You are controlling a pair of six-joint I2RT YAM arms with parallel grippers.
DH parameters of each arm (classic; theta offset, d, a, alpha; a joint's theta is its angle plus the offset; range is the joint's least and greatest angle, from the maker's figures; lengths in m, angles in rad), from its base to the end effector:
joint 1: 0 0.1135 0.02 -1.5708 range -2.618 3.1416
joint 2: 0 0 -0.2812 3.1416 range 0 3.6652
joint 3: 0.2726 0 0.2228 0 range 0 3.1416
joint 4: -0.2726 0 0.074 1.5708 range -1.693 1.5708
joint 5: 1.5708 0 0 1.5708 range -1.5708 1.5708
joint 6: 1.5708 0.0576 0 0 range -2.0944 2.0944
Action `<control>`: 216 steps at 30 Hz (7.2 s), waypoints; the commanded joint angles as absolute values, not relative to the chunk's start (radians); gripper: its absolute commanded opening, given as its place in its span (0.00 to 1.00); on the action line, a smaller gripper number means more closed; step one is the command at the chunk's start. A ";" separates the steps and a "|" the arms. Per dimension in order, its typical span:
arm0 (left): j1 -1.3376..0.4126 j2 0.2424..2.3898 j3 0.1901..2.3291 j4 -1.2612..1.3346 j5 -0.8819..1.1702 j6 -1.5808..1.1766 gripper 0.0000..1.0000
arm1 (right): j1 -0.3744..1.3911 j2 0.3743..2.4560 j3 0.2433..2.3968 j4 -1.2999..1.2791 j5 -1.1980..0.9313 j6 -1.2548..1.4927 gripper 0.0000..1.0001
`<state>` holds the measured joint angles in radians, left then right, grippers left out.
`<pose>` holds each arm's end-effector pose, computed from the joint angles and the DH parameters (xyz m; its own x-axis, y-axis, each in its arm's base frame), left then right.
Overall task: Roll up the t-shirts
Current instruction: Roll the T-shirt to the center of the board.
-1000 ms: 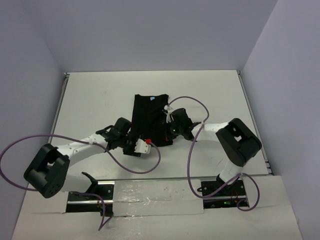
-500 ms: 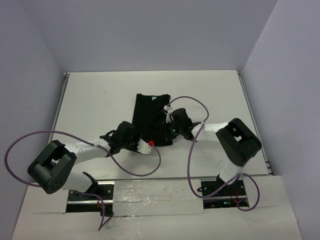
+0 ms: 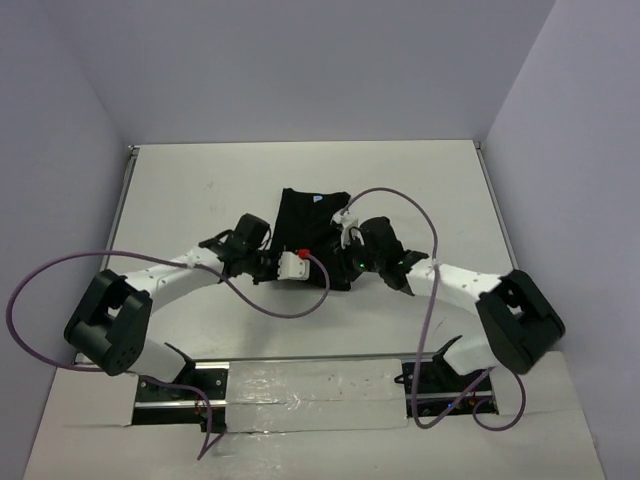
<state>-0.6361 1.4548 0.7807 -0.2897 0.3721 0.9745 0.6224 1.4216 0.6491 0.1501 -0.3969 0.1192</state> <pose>0.2010 -0.1745 0.2009 0.2249 0.7921 -0.5674 0.9512 -0.0521 0.3043 0.2121 0.1796 0.2107 -0.5646 -0.2701 -0.7799 -0.7309 0.6026 0.3204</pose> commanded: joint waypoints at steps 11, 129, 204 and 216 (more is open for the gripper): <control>-0.529 1.707 1.173 -1.104 0.906 1.227 0.00 | 0.659 0.936 0.482 0.071 -0.537 -0.372 0.50; -0.463 1.901 1.264 -0.571 0.604 0.290 0.00 | 0.610 1.089 0.654 0.009 -0.149 0.409 0.00; -0.848 1.531 0.649 0.072 0.031 0.973 0.84 | 0.525 1.525 0.569 0.137 0.032 0.818 0.00; -0.847 1.575 0.689 0.083 0.047 0.936 0.00 | 0.525 1.506 0.571 0.143 -0.021 0.766 0.00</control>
